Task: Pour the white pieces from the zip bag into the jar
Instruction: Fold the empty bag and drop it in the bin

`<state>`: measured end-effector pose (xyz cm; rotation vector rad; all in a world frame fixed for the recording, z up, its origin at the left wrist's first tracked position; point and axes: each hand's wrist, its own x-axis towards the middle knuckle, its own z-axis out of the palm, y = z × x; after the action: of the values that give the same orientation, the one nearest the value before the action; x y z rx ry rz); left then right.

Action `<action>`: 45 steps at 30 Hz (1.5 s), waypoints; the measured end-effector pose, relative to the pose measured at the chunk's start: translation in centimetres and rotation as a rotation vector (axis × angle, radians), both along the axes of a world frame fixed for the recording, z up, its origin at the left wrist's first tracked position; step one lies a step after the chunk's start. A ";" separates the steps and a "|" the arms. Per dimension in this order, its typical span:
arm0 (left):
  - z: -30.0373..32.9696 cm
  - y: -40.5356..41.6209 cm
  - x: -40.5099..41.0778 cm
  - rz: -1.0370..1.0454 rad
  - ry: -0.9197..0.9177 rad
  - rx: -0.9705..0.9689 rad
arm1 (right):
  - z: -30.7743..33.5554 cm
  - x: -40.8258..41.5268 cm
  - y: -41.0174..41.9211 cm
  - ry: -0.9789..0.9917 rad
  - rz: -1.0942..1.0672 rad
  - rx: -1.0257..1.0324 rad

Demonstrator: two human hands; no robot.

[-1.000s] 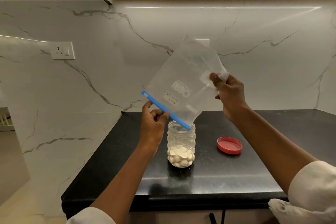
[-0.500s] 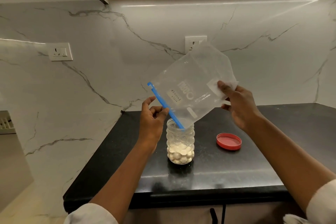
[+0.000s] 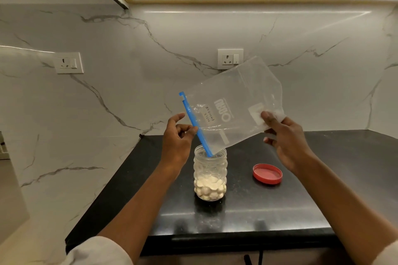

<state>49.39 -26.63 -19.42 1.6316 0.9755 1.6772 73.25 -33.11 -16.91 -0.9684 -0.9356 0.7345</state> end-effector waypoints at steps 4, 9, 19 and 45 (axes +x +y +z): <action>1.9 0.3 0.1 -0.008 0.192 0.014 | -1.2 0.6 -0.8 0.083 0.017 -0.042; 8.8 1.3 0.1 0.053 0.544 0.219 | -2.3 0.2 -3.2 0.157 0.113 -0.053; 21.9 1.2 0.5 0.413 1.237 0.855 | -2.4 -1.3 -3.4 -0.038 -0.179 -0.184; 19.3 2.2 -0.5 0.655 1.620 1.227 | 10.8 -3.5 5.7 -0.443 -0.104 0.215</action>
<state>48.93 -24.41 -0.11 4.1200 1.1950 0.8665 69.78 -27.45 -6.13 -0.9976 -1.3091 0.3242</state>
